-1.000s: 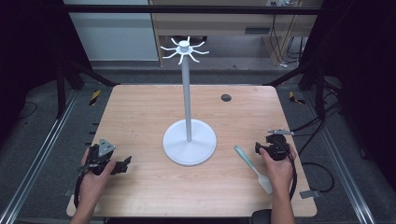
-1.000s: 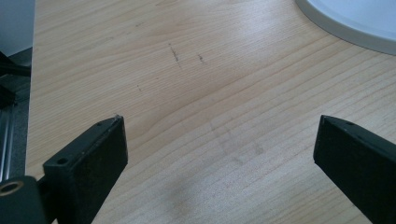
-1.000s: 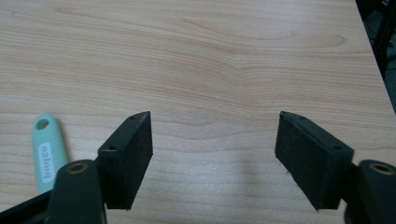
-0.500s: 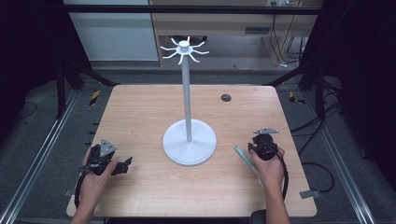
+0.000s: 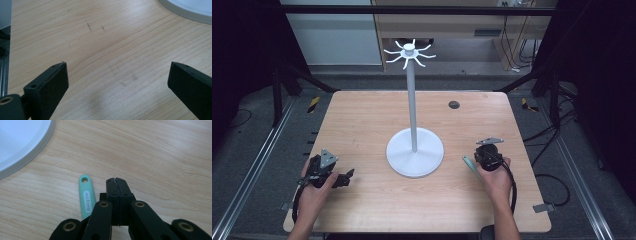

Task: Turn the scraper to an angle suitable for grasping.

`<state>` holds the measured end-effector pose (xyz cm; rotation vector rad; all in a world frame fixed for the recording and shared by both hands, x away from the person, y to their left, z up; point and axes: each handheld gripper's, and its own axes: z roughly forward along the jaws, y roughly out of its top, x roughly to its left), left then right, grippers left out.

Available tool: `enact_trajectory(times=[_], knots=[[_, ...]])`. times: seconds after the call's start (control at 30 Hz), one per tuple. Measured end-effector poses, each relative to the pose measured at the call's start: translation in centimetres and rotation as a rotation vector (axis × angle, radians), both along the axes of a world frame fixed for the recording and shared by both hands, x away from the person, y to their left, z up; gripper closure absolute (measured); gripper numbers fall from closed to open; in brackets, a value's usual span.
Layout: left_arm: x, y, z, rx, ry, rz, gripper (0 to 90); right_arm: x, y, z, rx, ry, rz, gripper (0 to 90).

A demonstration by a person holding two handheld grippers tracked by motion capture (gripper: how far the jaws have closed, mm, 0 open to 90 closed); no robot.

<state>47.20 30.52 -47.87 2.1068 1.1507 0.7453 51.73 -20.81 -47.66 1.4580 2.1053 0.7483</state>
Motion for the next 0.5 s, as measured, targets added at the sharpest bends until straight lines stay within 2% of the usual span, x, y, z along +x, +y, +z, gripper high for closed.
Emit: enact_trajectory(times=[0.3,0.5], knots=[[0.01,-0.04,-0.04,0.001,0.004,-0.002,3.0,0.21,0.08,-0.21,0.048,0.022,0.017,90.0],[0.02,-0.09,-0.07,0.005,0.008,-0.006,3.0,0.47,0.26,-0.61,0.049,0.051,0.035,90.0]])
